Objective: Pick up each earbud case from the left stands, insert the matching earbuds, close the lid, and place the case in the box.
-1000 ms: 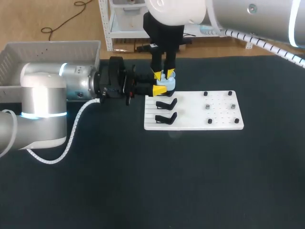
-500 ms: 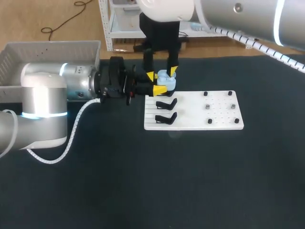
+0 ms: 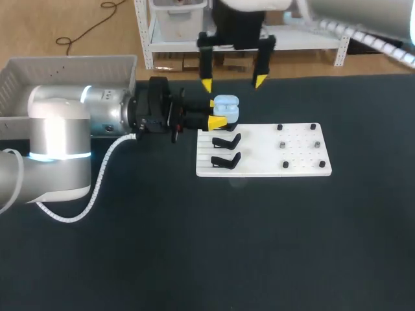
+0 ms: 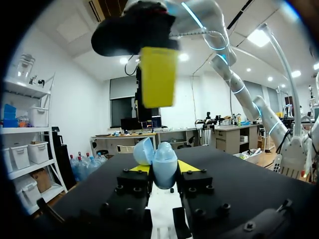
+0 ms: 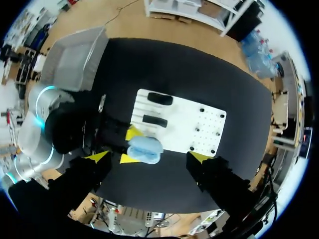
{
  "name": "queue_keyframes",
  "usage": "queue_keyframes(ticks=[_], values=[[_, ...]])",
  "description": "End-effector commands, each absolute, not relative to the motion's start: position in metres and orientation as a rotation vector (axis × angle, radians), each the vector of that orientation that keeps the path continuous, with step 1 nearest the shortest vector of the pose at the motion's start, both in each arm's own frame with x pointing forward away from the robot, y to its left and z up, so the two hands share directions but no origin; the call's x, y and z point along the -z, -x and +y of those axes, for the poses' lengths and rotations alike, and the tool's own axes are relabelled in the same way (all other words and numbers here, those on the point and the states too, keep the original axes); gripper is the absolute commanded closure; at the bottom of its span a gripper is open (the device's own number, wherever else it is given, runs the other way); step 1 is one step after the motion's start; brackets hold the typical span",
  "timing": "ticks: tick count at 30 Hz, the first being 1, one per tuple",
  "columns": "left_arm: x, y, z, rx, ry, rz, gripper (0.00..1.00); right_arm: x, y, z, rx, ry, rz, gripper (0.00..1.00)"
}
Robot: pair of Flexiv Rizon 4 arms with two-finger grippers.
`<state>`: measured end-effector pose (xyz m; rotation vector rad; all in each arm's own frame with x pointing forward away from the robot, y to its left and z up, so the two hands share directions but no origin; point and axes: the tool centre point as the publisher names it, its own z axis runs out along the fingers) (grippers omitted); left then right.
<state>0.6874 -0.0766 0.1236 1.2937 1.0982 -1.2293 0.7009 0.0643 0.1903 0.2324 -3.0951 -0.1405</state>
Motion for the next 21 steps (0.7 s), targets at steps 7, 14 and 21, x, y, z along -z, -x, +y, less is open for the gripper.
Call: queue_keyframes(ticks=[7,14,21], values=[[-0.123,-0.687,-0.076,1.226,-1.293,1.098,1.00,-0.172,-0.724,0.025,0.255,0.070,-3.225,0.00],[-0.123,-0.687,-0.076,1.226,-1.293,1.098,1.00,-0.165,-0.737,0.022,0.265,0.089,-3.205,0.00],[-0.123,-0.687,-0.076,1.226,-1.293,1.098,1.00,-0.151,-0.741,0.028,0.235,0.070,-3.166,0.00]])
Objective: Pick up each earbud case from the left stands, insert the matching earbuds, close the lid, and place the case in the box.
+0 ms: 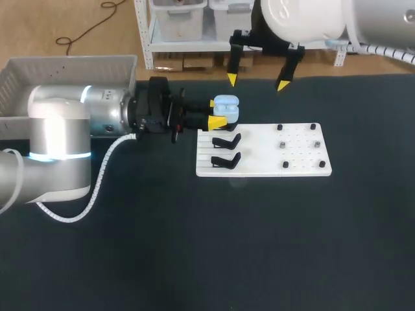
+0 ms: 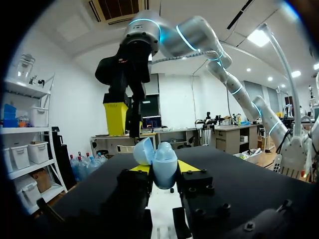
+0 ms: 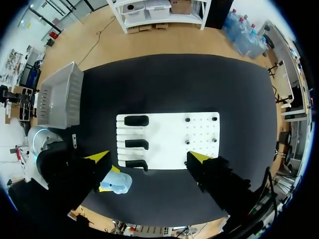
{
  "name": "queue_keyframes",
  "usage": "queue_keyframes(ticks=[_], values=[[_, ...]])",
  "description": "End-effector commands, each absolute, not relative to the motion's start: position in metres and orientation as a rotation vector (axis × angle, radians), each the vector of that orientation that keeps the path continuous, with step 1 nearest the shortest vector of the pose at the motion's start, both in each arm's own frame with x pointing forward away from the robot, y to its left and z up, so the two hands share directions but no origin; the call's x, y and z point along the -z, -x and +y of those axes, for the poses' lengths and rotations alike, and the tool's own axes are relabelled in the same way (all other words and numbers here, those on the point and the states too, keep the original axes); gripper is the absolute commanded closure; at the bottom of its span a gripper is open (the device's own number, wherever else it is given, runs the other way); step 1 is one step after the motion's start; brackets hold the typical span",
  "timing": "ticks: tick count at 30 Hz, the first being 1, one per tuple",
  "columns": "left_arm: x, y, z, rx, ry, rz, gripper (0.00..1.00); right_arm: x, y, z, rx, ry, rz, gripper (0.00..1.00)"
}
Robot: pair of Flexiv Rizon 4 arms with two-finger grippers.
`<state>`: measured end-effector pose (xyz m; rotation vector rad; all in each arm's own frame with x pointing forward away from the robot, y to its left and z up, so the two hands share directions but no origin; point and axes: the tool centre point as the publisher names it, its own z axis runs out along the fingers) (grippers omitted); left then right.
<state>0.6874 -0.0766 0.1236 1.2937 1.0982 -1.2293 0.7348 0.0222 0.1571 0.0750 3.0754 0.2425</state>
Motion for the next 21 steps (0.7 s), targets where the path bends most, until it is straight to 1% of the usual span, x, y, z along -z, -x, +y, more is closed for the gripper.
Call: queue_keyframes(ticks=[1,21], values=[[-0.123,-0.687,-0.076,1.226,-1.293,1.098,1.00,-0.148,-0.741,0.028,-0.229,-0.065,3.102,0.00],[-0.123,-0.687,-0.076,1.226,-1.293,1.098,1.00,-0.145,-0.709,0.029,-0.262,-0.018,3.179,0.00]])
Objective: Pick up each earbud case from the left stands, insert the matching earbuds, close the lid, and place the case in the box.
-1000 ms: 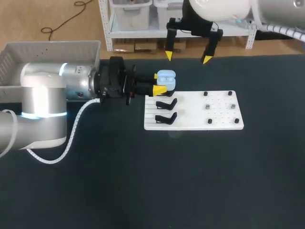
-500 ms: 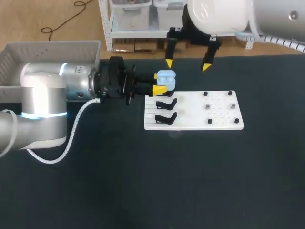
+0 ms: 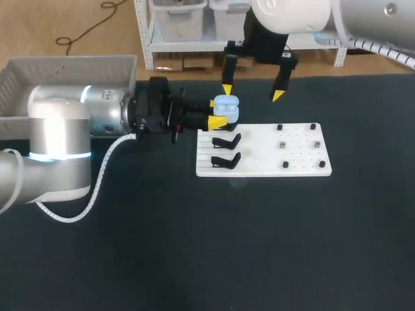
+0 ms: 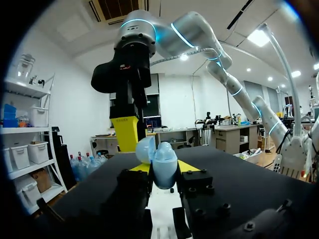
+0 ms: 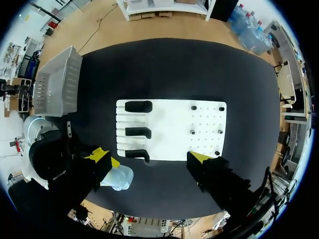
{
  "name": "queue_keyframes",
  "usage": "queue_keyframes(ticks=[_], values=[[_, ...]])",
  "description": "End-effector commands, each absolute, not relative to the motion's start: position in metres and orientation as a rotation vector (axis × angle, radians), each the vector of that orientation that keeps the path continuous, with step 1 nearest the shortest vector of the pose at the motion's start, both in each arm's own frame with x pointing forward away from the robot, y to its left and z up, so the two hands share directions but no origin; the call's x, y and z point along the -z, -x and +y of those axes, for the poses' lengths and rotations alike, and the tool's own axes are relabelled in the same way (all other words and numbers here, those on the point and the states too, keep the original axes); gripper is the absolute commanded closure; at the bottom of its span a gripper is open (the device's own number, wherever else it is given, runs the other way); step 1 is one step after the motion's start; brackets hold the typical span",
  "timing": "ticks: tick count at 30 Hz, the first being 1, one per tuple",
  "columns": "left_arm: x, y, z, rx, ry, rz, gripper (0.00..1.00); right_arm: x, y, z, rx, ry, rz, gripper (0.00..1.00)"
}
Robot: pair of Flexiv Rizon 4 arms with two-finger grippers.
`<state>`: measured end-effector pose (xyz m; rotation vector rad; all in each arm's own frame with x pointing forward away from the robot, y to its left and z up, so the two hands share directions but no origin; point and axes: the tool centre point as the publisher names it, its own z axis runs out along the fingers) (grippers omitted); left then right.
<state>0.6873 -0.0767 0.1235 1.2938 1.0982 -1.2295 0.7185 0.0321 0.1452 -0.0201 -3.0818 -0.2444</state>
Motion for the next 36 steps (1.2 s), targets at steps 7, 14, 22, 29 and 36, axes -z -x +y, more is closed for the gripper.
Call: queue_keyframes(ticks=[7,14,22,29,36], values=[[-0.123,-0.687,-0.076,1.226,-1.293,1.098,1.00,-0.143,-0.704,0.030,0.250,0.012,-3.067,0.00],[-0.123,-0.687,-0.076,1.226,-1.293,1.098,1.00,-0.145,-0.703,0.027,0.243,0.025,-3.077,0.00],[-0.123,-0.687,-0.076,1.226,-1.293,1.098,1.00,-0.168,-0.693,0.017,0.234,0.012,-3.204,0.00],[-0.123,-0.687,-0.076,1.226,-1.293,1.098,1.00,-0.206,-0.651,0.010,0.182,-0.098,-3.366,0.00],[-0.139,-0.688,-0.074,1.227,-1.240,1.114,1.00,-0.215,-0.626,0.007,0.186,-0.168,-3.442,0.00]])
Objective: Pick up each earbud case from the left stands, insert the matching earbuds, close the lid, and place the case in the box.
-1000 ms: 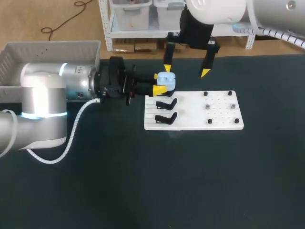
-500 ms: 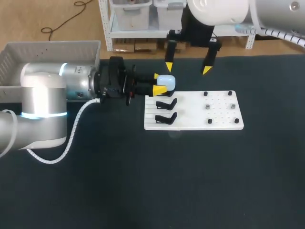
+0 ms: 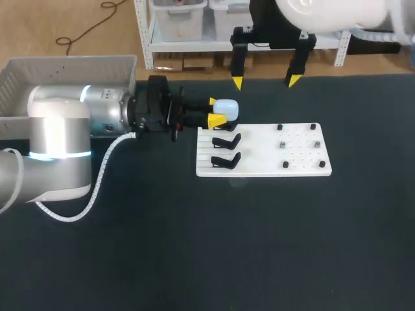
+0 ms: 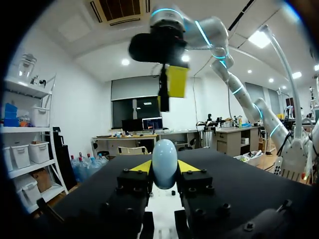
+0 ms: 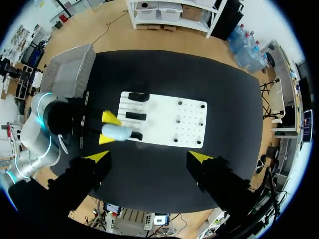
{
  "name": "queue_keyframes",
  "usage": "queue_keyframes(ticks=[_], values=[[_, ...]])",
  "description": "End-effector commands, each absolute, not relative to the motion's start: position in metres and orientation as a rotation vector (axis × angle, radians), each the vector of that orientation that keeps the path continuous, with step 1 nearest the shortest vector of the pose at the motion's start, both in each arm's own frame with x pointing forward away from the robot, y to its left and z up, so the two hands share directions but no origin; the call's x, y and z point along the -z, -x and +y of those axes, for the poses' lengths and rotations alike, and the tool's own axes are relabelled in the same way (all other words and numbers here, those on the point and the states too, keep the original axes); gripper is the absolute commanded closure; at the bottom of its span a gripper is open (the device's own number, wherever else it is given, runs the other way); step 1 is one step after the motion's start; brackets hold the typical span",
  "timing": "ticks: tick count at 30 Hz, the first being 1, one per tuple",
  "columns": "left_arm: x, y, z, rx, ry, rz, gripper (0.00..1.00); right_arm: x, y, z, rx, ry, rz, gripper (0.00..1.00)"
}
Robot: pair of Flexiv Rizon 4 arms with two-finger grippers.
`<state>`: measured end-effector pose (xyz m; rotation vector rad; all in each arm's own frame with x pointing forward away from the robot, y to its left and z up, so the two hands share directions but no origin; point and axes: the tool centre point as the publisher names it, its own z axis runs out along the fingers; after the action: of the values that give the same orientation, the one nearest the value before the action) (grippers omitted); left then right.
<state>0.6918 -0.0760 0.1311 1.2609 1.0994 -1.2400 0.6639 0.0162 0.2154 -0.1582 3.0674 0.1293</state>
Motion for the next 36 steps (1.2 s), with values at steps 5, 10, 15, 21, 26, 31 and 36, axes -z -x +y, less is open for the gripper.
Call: queue_keyframes(ticks=[5,10,15,21,26,31,36], values=[[-0.158,-0.689,-0.066,1.224,-1.139,1.176,1.00,-0.217,-0.621,0.005,-0.182,0.156,2.797,0.00],[-0.182,-0.688,-0.053,1.198,-1.058,1.240,1.00,-0.217,-0.621,0.005,-0.182,0.156,2.797,0.00],[-0.210,-0.683,-0.034,1.147,-0.985,1.307,1.00,-0.217,-0.621,0.005,-0.182,0.156,2.797,0.00],[-0.238,-0.689,0.008,1.008,-0.863,1.405,1.00,-0.217,-0.621,0.005,-0.182,0.156,2.797,0.00],[-0.238,-0.714,0.054,0.842,-0.762,1.513,1.00,-0.217,-0.621,0.005,-0.182,0.156,2.797,0.00],[-0.218,-0.751,0.104,0.685,-0.646,1.610,1.00,-0.217,-0.621,0.005,-0.182,0.156,2.797,0.00],[-0.191,-0.790,0.146,0.540,-0.588,1.674,1.00,-0.217,-0.621,0.005,-0.182,0.156,2.797,0.00]])
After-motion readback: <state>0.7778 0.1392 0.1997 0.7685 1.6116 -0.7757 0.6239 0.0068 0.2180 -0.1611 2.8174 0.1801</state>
